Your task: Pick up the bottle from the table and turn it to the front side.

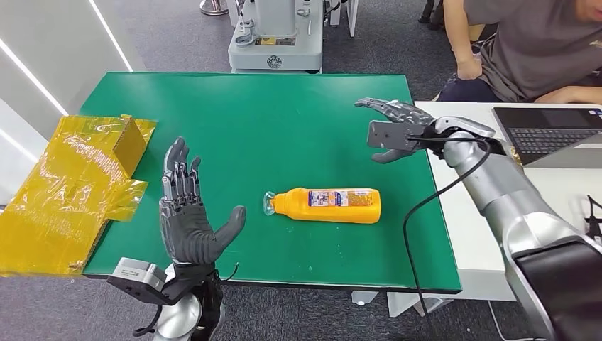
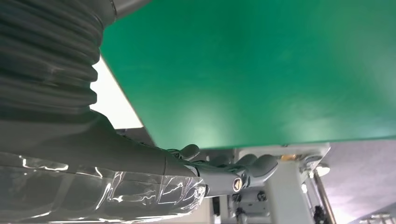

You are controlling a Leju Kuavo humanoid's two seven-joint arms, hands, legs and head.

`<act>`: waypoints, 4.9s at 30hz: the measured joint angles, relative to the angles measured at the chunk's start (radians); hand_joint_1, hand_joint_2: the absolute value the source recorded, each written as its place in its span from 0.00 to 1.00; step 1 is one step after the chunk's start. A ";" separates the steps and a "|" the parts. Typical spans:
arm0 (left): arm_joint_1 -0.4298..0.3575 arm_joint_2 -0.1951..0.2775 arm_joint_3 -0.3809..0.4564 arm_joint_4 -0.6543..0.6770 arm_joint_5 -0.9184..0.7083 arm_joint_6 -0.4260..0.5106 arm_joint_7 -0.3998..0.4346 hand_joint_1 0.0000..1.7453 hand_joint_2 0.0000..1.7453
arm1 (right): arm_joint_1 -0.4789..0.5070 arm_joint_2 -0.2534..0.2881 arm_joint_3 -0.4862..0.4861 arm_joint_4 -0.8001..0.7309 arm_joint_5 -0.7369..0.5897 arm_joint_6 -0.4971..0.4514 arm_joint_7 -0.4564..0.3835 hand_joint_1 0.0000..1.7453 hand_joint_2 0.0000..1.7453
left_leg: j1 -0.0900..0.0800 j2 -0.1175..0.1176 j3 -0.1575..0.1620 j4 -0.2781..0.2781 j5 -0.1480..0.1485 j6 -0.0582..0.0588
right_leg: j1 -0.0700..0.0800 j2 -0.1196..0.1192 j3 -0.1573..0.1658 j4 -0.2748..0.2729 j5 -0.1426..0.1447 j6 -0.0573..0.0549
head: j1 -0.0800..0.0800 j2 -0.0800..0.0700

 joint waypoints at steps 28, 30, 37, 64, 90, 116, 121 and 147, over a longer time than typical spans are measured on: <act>-0.012 0.001 0.000 0.004 0.004 -0.020 0.000 0.00 1.00 | 0.176 0.141 0.097 0.246 -0.012 -0.174 -0.020 0.00 1.00 | -0.001 0.000 0.000 0.000 0.000 0.000 | 0.000 -0.001 0.000 -0.001 0.000 0.000 | 0.000 0.000; -0.015 0.001 0.000 0.004 0.005 -0.021 0.000 0.00 1.00 | 0.187 0.141 0.104 0.252 0.001 -0.175 -0.018 0.00 1.00 | -0.001 0.000 0.000 0.000 0.000 0.000 | 0.000 0.000 0.000 -0.001 0.000 0.000 | 0.000 0.000; -0.018 0.001 0.000 0.009 0.008 -0.023 0.000 0.00 1.00 | 0.195 0.141 0.127 0.263 0.021 -0.173 -0.004 0.00 1.00 | 0.000 0.000 0.000 0.000 0.000 0.000 | 0.000 0.000 0.000 -0.001 0.000 0.000 | 0.000 0.000; -0.019 0.001 0.000 0.019 0.005 -0.009 0.000 0.00 1.00 | 0.228 0.143 0.145 0.274 0.021 -0.306 -0.037 1.00 1.00 | 0.000 0.001 0.000 0.000 0.000 0.000 | 0.000 0.001 0.000 -0.001 0.000 0.000 | 0.000 0.000; -0.111 0.032 0.019 0.042 -0.063 0.076 0.000 0.00 1.00 | 0.425 0.155 0.063 -0.017 -0.303 -0.978 -0.208 1.00 1.00 | 0.000 0.000 0.000 0.000 0.000 0.000 | 0.000 0.000 0.000 0.000 0.000 0.000 | 0.000 0.000; -0.309 -0.013 0.020 0.291 -0.038 -0.068 0.000 0.00 1.00 | 0.687 0.198 -0.094 -0.586 -0.157 -1.138 -0.215 1.00 1.00 | 0.000 0.001 0.000 0.000 0.000 0.000 | 0.000 0.001 -0.001 0.000 0.000 0.000 | 0.000 0.000; -0.316 -0.031 0.017 0.305 -0.073 -0.115 0.000 0.00 1.00 | 0.690 0.218 -0.063 -0.572 -0.158 -1.138 -0.215 1.00 1.00 | 0.000 0.001 0.000 0.000 0.000 0.000 | 0.000 0.001 -0.001 0.000 -0.001 -0.001 | 0.000 0.000; -0.316 -0.045 -0.012 0.322 -0.147 -0.187 0.040 0.00 1.00 | 0.692 0.237 0.010 -0.493 -0.148 -1.138 -0.215 1.00 1.00 | 0.000 0.001 0.000 0.000 0.000 0.000 | 0.000 0.000 -0.001 0.000 -0.001 -0.001 | 0.000 0.000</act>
